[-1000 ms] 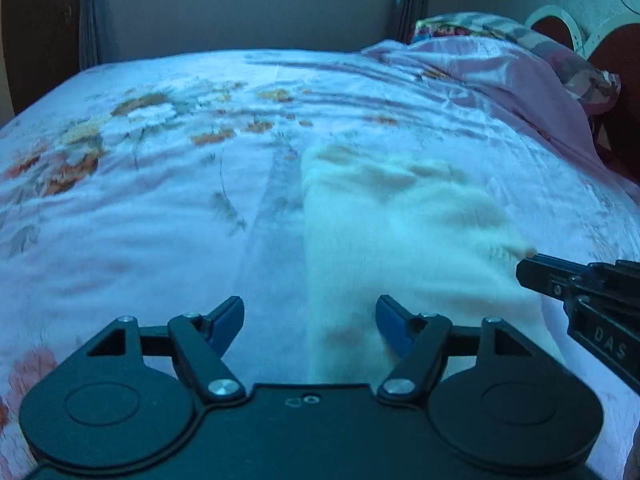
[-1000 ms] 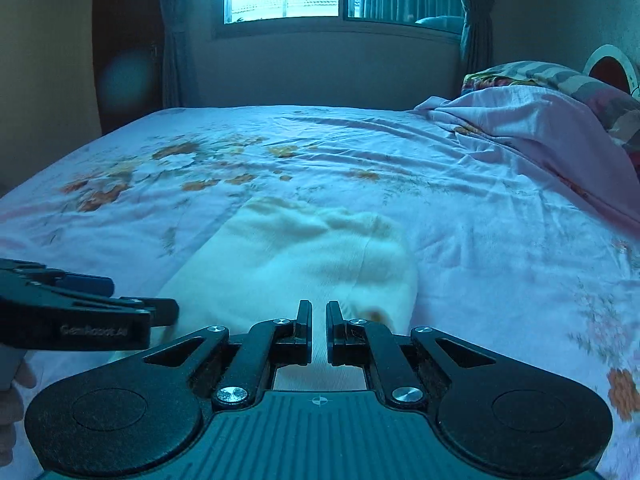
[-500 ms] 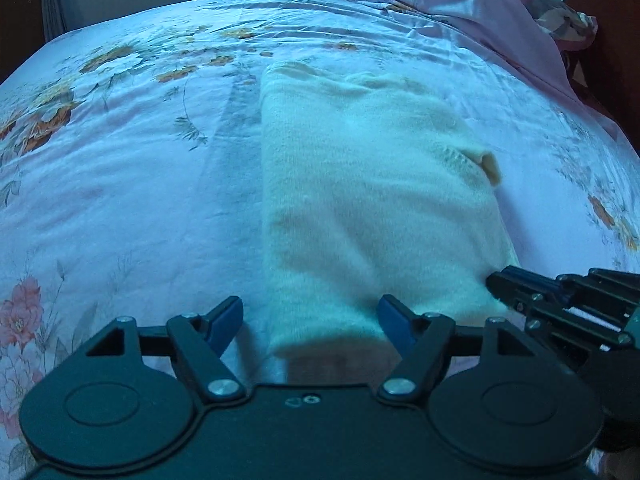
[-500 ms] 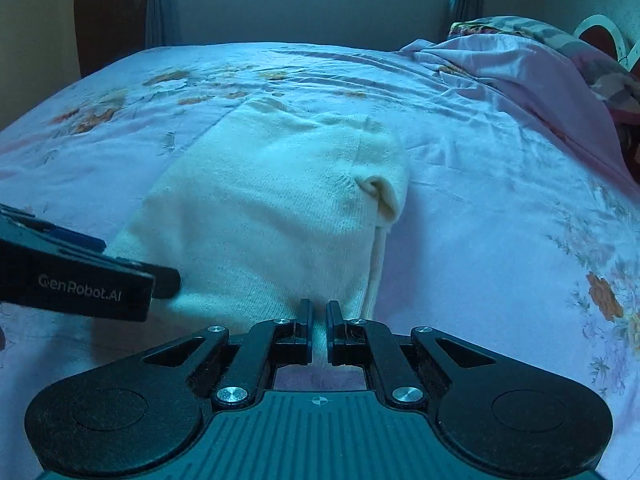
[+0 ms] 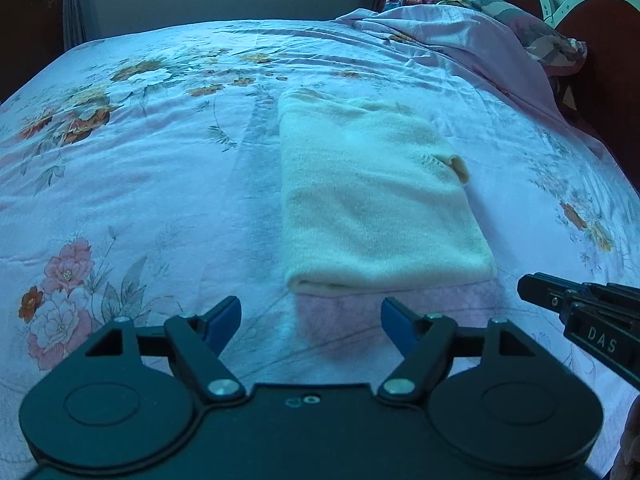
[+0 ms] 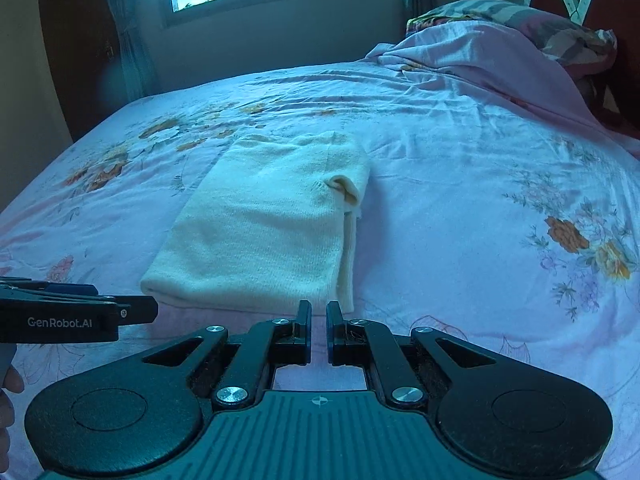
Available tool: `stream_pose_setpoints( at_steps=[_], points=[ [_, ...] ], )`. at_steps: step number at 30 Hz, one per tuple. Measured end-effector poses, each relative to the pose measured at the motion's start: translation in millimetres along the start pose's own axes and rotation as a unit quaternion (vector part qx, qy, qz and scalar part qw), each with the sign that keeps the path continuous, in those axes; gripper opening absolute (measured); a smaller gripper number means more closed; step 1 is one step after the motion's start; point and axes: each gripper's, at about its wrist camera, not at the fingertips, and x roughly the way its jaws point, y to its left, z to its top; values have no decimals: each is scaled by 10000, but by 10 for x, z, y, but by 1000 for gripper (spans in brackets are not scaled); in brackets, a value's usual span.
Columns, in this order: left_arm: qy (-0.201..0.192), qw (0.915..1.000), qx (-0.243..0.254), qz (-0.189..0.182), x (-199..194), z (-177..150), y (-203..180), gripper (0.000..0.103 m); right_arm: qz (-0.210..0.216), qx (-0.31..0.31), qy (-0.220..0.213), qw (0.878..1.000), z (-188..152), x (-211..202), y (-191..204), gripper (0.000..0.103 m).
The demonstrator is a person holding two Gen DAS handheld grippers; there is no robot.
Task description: Fold small clothes
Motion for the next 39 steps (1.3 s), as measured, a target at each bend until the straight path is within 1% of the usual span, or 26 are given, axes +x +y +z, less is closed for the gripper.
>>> stream_pose_setpoints(
  at_steps=[1, 2, 3, 5, 7, 8, 9, 10, 11, 12, 14, 17, 19, 20, 22, 25, 28, 31, 32, 33, 35, 37, 38, 39],
  points=[
    [2, 10000, -36, -2, -3, -16, 20, 77, 31, 57, -9, 10000, -13, -4, -22, 5],
    [-2, 10000, -96, -7, 1, -21, 41, 77, 68, 122, 0, 9999, -25, 6, -38, 10],
    [-5, 9999, -161, -17, 9, -22, 64, 77, 99, 196, 15, 9998, -36, 17, -61, 35],
    [26, 9996, -294, -37, 36, 2, 112, 77, 182, 350, -32, 9992, -45, 39, -107, 78],
    [-8, 9991, -423, -52, 63, 59, 152, 77, 369, 432, -227, 9981, -20, 40, -150, 78],
    [-31, 9990, -450, -36, 78, 95, 160, 77, 349, 406, -277, 9982, 13, 55, -151, 78],
    [-48, 9989, -457, -19, 97, 132, 165, 77, 339, 367, -330, 9982, 45, 69, -152, 75],
    [-68, 9989, -467, 14, 126, 173, 174, 77, 420, 356, -363, 9978, 78, 88, -156, 70],
    [-78, 9988, -480, 46, 155, 206, 184, 77, 555, 410, -340, 9970, 113, 122, -172, 56],
    [-81, 9987, -496, 69, 179, 229, 193, 77, 657, 490, -304, 9962, 137, 157, -191, 39],
    [-58, 9982, -585, 92, 232, 248, 223, 77, 691, 560, -174, 9959, 157, 254, -221, 25],
    [-1, 9986, -530, 87, 308, 243, 226, 77, 651, 678, 6, 9956, 141, 395, -274, 26],
    [-5, 9989, -461, 115, 337, 235, 217, 77, 422, 716, 36, 9965, 133, 464, -310, 26],
    [-4, 9989, -454, 93, 349, 235, 217, 77, 484, 811, 60, 9955, 131, 497, -350, 26],
    [21, 9989, -468, 47, 381, 243, 211, 77, 782, 972, 199, 9920, 134, 559, -394, 26],
    [54, 9988, -485, 20, 417, 251, 207, 77, 719, 693, 240, 9947, 140, 581, -303, 25],
    [40, 9987, -503, 7, 419, 252, 210, 77, 643, 713, 314, 9949, 149, 670, -314, 26],
    [47, 9987, -513, 11, 424, 254, 226, 77, 753, 725, 420, 9936, 179, 758, -315, 25],
    [43, 9986, -520, 13, 423, 254, 231, 77, 800, 685, 405, 9936, 190, 753, -303, 7],
    [36, 9986, -527, 17, 421, 257, 234, 77, 811, 569, 346, 9945, 216, 729, -273, 4],
    [-9, 9985, -544, 20, 413, 275, 239, 77, 648, 110, -6, 9978, 270, 592, -206, 4],
    [-44, 9985, -548, 4, 416, 299, 235, 78, 499, -148, -326, 9981, 300, 455, -200, 4],
    [-47, 9985, -542, 0, 429, 310, 226, 78, 421, -180, -239, 9987, 280, 475, -225, 4],
    [-31, 9986, -531, 3, 451, 319, 216, 78, 333, -148, -42, 9993, 233, 545, -263, 4]
  ],
)
